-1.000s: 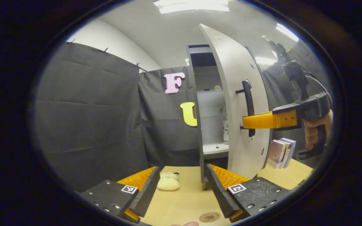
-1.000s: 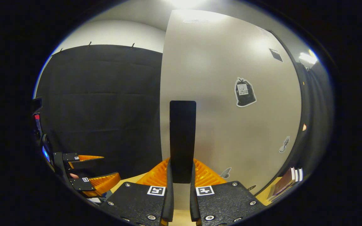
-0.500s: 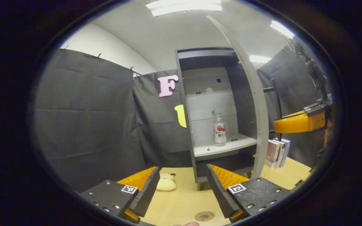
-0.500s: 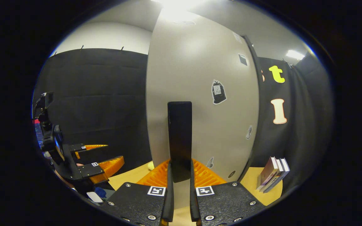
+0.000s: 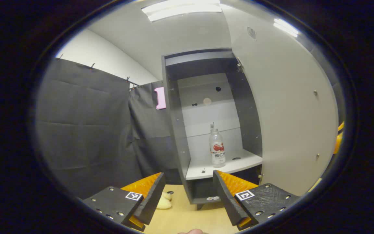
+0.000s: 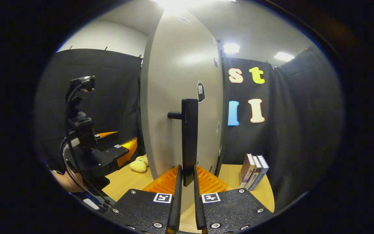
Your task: Open the cabinet door with the right hand, grasp the bottle in the cabinet with the left hand and place it on the coaster, then close the cabinet door with the right hand.
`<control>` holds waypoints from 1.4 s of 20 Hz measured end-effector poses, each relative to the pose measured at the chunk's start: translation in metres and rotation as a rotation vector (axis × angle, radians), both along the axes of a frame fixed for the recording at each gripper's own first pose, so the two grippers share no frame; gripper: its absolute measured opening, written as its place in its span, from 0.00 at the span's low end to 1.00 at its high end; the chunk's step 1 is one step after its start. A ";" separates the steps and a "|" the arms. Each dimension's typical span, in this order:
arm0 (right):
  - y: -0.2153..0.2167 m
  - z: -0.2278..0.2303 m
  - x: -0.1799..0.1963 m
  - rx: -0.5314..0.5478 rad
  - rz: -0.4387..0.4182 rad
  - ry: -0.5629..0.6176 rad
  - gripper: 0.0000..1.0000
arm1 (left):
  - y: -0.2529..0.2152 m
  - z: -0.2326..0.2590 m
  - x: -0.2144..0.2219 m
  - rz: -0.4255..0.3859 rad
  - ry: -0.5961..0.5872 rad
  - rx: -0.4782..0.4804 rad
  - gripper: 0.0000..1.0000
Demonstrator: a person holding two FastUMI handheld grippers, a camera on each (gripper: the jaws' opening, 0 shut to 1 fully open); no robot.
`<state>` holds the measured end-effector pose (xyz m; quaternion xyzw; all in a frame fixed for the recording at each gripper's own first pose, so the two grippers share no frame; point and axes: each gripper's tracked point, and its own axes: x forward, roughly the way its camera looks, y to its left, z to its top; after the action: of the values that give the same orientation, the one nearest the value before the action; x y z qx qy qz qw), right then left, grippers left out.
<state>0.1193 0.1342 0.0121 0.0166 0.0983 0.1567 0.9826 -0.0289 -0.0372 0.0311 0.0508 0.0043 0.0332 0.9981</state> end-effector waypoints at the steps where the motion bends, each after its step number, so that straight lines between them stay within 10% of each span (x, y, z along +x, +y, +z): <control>1: -0.006 0.000 0.001 0.016 -0.026 0.007 0.19 | -0.010 0.000 0.017 -0.021 -0.001 -0.014 0.92; 5: -0.032 -0.002 -0.002 0.013 -0.155 0.010 0.16 | -0.031 0.007 0.077 -0.060 -0.045 -0.014 0.88; 13: -0.089 0.010 -0.009 -0.119 -0.438 -0.069 0.81 | -0.058 -0.006 0.155 -0.102 -0.081 -0.005 0.88; 28: -0.115 0.024 -0.034 -0.075 -0.520 -0.092 0.93 | -0.065 -0.034 0.285 -0.110 -0.085 0.000 0.88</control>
<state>0.0849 0.0192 0.0364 -0.0024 0.0517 -0.1043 0.9932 0.2562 -0.1019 -0.0032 0.0496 -0.0407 -0.0194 0.9978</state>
